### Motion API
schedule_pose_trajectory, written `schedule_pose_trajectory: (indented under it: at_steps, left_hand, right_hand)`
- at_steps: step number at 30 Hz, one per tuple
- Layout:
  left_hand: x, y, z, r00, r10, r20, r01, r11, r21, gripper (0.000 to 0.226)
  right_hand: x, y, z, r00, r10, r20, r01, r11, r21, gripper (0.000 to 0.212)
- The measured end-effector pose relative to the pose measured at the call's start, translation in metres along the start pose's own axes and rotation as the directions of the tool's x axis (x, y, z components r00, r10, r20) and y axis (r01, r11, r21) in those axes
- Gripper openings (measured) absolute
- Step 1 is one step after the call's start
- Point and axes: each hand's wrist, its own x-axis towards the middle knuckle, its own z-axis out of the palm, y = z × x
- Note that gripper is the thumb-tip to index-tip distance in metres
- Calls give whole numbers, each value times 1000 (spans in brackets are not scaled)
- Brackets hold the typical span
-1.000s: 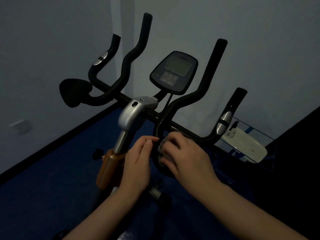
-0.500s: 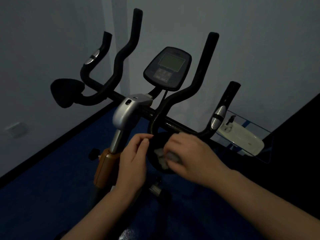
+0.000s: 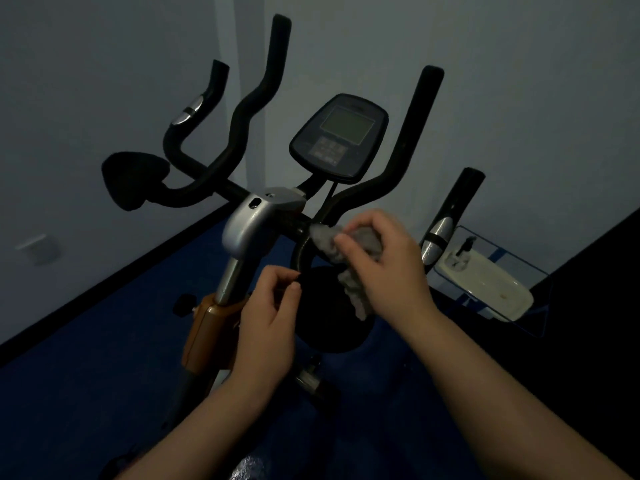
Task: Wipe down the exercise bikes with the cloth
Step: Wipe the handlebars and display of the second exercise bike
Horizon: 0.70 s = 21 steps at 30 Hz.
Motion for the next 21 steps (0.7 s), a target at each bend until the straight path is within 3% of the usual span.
schedule_pose_trajectory:
  at_steps: [4,8,10,16,21]
  left_hand:
    - [16,2,10,999,6,-42,-2,996,90,16]
    - [21,-3,27,994,59,-94,-39,978,204,23]
    - [21,-6,32,981,119,-150,-83,970,227,24]
    - [22,-15,35,959,190,-212,-138,962,235,25]
    - [24,-20,33,949,245,-196,-185,941,284,24]
  right_hand:
    - [-13,-4,21,981,132,141,-87,954,-288,19]
    - [-56,-4,16,975,223,4,-217,951,-219,18]
    - [-61,-3,10,961,278,3,-268,929,-257,16]
    - [-28,-11,22,980,200,14,-176,889,-422,22]
    - [-59,-2,-13,968,238,77,-216,951,-222,15]
